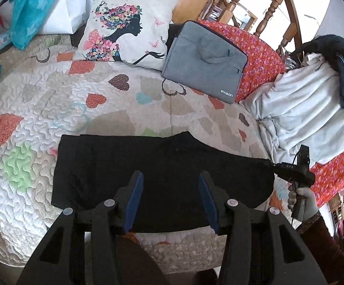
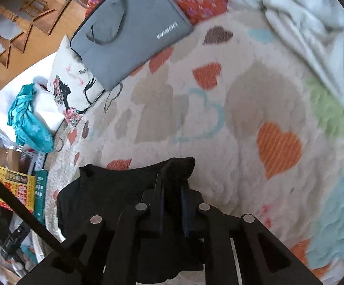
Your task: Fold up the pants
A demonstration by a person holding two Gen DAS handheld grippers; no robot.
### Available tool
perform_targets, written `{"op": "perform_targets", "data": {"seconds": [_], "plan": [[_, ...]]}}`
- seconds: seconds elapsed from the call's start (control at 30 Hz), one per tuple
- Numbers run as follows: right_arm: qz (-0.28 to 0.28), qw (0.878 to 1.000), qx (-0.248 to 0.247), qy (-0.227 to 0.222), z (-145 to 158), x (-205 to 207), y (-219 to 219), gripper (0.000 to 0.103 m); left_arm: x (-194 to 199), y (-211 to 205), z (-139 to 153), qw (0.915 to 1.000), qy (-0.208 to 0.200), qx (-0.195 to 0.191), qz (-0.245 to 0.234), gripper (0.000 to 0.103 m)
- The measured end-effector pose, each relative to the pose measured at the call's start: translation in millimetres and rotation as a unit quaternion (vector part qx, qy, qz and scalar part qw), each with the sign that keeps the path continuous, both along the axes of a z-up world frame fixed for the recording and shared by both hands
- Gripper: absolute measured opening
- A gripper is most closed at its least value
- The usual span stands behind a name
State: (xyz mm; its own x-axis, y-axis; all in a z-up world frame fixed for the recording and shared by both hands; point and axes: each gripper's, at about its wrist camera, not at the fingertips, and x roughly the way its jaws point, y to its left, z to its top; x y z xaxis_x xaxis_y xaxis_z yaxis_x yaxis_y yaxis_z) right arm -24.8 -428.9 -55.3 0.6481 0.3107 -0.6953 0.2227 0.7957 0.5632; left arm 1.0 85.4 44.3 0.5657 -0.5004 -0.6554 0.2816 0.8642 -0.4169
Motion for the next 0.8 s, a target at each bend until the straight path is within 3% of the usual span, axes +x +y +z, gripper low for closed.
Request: {"op": "perform_targets", "data": {"seconds": [0.13, 0.2, 0.23, 0.3, 0.33, 0.37, 0.47, 0.53, 0.63, 0.8], "plan": [[-0.011, 0.998, -0.042, 0.039, -14, 3, -3, 0.012, 1, -6, -2, 1.0, -0.002, 0.0, 0.001, 0.049], [-0.019, 0.995, -0.067, 0.077, -31, 7, -2, 0.018, 3, -6, -7, 1.0, 0.002, 0.004, 0.004, 0.049], [-0.032, 0.994, -0.066, 0.084, -36, 6, -6, 0.032, 3, -6, -8, 0.9999, 0.004, 0.007, 0.007, 0.05], [-0.061, 0.995, -0.035, 0.077, -36, -2, -18, 0.036, 5, -4, -12, 0.9998, 0.008, 0.011, 0.017, 0.052], [-0.084, 0.993, -0.036, 0.079, -32, -8, -24, 0.036, 7, -2, -14, 0.9997, 0.009, 0.01, 0.02, 0.054], [-0.113, 0.989, -0.059, 0.08, -22, -16, -29, 0.041, 8, 0, -16, 0.9997, 0.009, 0.008, 0.021, 0.055], [-0.166, 0.974, -0.144, 0.05, 23, -35, -28, 0.041, 20, 3, -22, 0.9995, 0.008, 0.024, 0.02, 0.055], [-0.14, 0.977, -0.157, 0.027, 46, -31, -14, 0.041, 33, 4, -28, 0.9986, 0.011, 0.044, 0.025, 0.055], [-0.036, 0.989, -0.142, -0.004, 71, -3, 32, 0.041, 59, 9, -45, 0.9972, 0.034, 0.059, 0.032, 0.055], [0.095, 0.992, -0.077, -0.006, 64, 55, 114, 0.041, 91, 29, -84, 0.988, 0.073, 0.12, 0.063, 0.055]]}}
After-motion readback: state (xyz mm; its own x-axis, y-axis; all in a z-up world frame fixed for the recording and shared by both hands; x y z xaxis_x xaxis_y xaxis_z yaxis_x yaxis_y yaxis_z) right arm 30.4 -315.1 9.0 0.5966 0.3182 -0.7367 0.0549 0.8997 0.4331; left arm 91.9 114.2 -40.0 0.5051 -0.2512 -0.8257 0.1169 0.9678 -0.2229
